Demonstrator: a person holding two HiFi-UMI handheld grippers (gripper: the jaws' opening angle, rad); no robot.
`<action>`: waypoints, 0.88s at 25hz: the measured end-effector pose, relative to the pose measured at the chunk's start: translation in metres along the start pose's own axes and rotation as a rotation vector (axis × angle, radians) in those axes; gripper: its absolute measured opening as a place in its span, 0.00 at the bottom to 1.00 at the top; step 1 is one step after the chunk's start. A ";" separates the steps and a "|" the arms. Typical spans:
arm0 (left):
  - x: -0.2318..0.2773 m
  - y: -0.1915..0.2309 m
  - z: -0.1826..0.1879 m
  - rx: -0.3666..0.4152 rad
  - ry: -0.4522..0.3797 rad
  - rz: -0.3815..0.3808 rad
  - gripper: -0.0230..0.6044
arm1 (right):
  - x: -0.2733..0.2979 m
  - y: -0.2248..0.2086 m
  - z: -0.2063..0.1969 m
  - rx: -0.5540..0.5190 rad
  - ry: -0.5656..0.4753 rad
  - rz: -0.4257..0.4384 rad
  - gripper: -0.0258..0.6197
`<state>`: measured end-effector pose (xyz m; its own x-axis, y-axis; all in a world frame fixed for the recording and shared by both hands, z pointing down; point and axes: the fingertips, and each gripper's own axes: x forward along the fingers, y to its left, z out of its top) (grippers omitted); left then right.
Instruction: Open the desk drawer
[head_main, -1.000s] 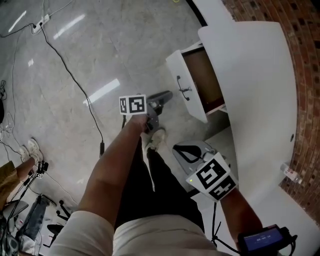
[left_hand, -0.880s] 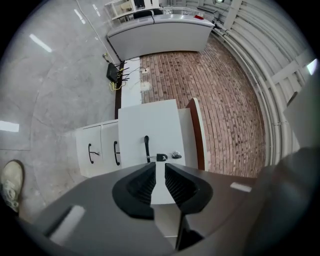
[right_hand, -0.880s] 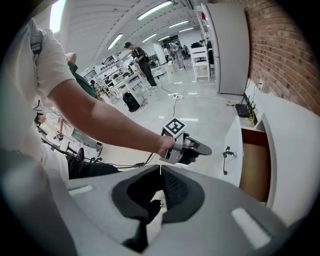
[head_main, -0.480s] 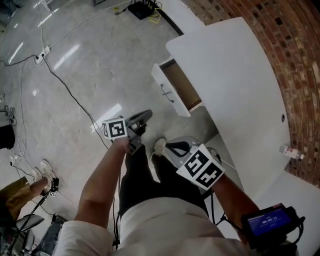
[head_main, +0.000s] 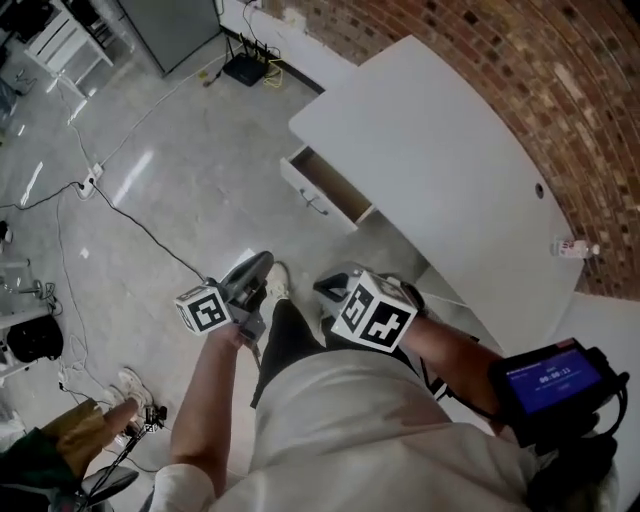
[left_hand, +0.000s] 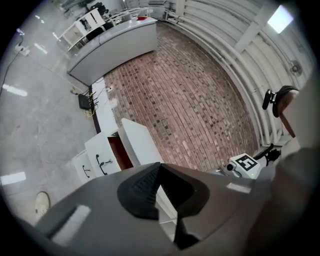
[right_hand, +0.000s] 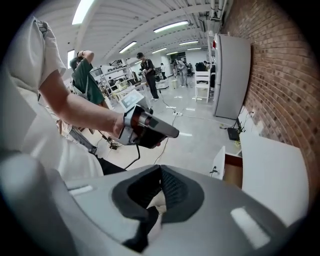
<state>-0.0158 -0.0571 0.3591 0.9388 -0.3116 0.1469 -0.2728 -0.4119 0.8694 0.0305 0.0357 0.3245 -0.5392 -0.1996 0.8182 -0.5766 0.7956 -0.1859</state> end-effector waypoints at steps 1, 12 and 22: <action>-0.004 -0.011 0.005 0.018 0.003 -0.003 0.04 | -0.002 0.003 0.002 -0.008 0.003 -0.001 0.04; -0.003 -0.077 0.026 0.098 0.077 -0.063 0.05 | -0.016 0.006 0.023 -0.009 -0.031 -0.039 0.04; 0.003 -0.067 0.032 0.128 0.151 -0.071 0.04 | -0.016 -0.014 0.031 -0.016 -0.027 -0.098 0.04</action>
<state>-0.0014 -0.0584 0.2862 0.9748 -0.1504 0.1650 -0.2207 -0.5369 0.8143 0.0282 0.0094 0.2969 -0.4973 -0.2919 0.8170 -0.6176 0.7805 -0.0971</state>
